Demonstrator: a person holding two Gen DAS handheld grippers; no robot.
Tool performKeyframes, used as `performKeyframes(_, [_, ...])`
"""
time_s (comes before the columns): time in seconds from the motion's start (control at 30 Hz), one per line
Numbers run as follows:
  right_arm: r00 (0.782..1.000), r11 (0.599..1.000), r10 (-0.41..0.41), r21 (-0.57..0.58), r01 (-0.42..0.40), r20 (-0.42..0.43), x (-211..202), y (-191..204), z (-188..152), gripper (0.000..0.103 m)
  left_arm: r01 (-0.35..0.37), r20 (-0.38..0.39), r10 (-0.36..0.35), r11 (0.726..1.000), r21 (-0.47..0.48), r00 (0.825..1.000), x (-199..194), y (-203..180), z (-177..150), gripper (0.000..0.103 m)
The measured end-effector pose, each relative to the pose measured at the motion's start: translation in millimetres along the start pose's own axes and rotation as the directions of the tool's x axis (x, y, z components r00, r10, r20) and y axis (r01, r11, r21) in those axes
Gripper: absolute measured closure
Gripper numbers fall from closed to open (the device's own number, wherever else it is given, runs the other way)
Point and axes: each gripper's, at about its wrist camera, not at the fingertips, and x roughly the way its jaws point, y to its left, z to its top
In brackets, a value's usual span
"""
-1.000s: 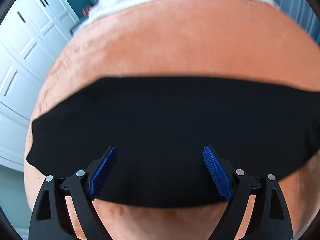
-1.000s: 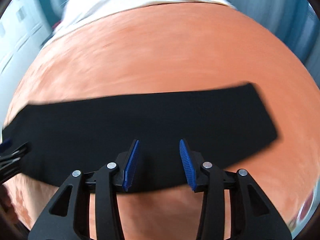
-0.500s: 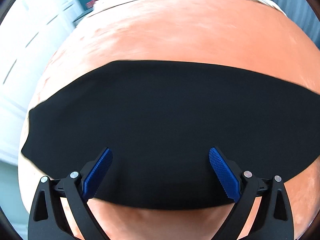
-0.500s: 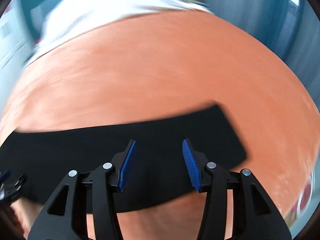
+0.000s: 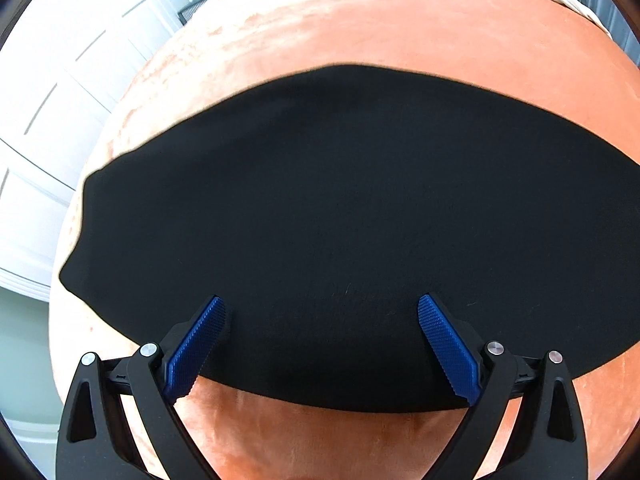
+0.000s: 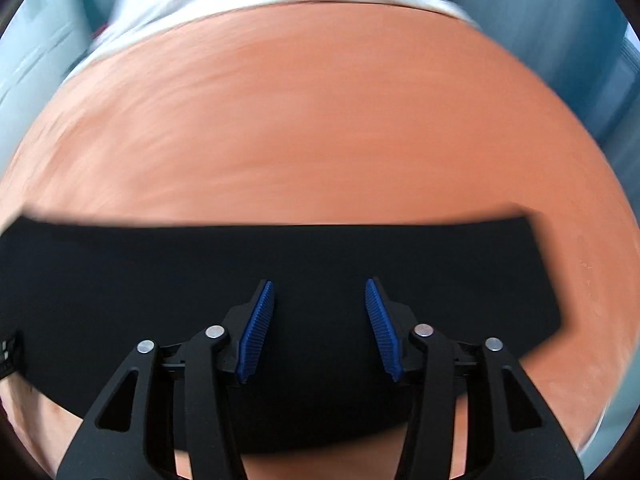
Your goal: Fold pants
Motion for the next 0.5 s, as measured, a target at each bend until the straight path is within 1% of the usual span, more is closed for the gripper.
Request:
performKeyframes(0.03, [0.999, 0.997, -0.05, 0.061, 0.049, 0.011, -10, -42, -2, 0.038, 0.003, 0.009, -0.003, 1.0, -0.002, 1.0, -5, -4, -1, 0.007])
performKeyframes(0.07, [0.996, 0.992, -0.088, 0.091, 0.086, 0.022, -16, -69, -5, 0.034, 0.01, 0.015, -0.01, 1.0, -0.005, 1.0, -9, -6, -2, 0.007])
performKeyframes(0.13, [0.989, 0.98, -0.144, 0.14, 0.139, 0.026, -22, -121, -9, 0.033, 0.031, 0.033, -0.031, 0.999, -0.013, 0.999, -19, -16, -3, 0.007])
performKeyframes(0.17, [0.989, 0.977, -0.145, 0.161, 0.141, 0.011, -20, -141, -10, 0.033, 0.038, 0.042, -0.037, 0.999, -0.011, 0.998, -24, -23, -2, 0.007])
performKeyframes(0.2, [0.994, 0.977, -0.106, 0.184, 0.106, -0.01, -14, -161, -12, 0.029, 0.044, 0.049, -0.044, 0.999, -0.006, 0.998, -29, -29, -4, 0.007])
performKeyframes(0.23, [0.997, 0.977, -0.067, 0.201, 0.071, -0.025, -10, -175, -15, 0.021, 0.053, 0.056, -0.053, 0.999, 0.002, 0.997, -38, -37, -10, 0.007])
performKeyframes(0.27, [0.998, 0.975, -0.039, 0.215, 0.047, -0.04, -3, -186, -17, 0.02, 0.059, 0.062, -0.059, 0.998, 0.009, 0.996, -45, -45, -15, 0.007])
performKeyframes(0.33, [0.998, 0.974, 0.024, 0.225, -0.009, -0.064, 17, -193, -17, 0.02, 0.068, 0.069, -0.07, 0.997, 0.024, 0.995, -56, -58, -20, 0.007])
performKeyframes(0.4, [0.995, 0.974, 0.05, 0.225, -0.03, -0.084, 31, -199, -25, 0.02, 0.075, 0.068, -0.078, 0.996, 0.038, 0.995, -63, -69, -24, 0.007])
performKeyframes(0.43, [0.993, 0.973, 0.07, 0.224, -0.047, -0.095, 40, -195, -28, 0.018, 0.083, 0.064, -0.086, 0.995, 0.047, 0.994, -66, -76, -25, 0.007])
performKeyframes(0.5, [0.996, 0.973, 0.058, 0.226, -0.041, -0.066, 48, -190, -26, 0.017, 0.089, 0.054, -0.092, 0.994, 0.056, 0.994, -68, -82, -28, 0.007])
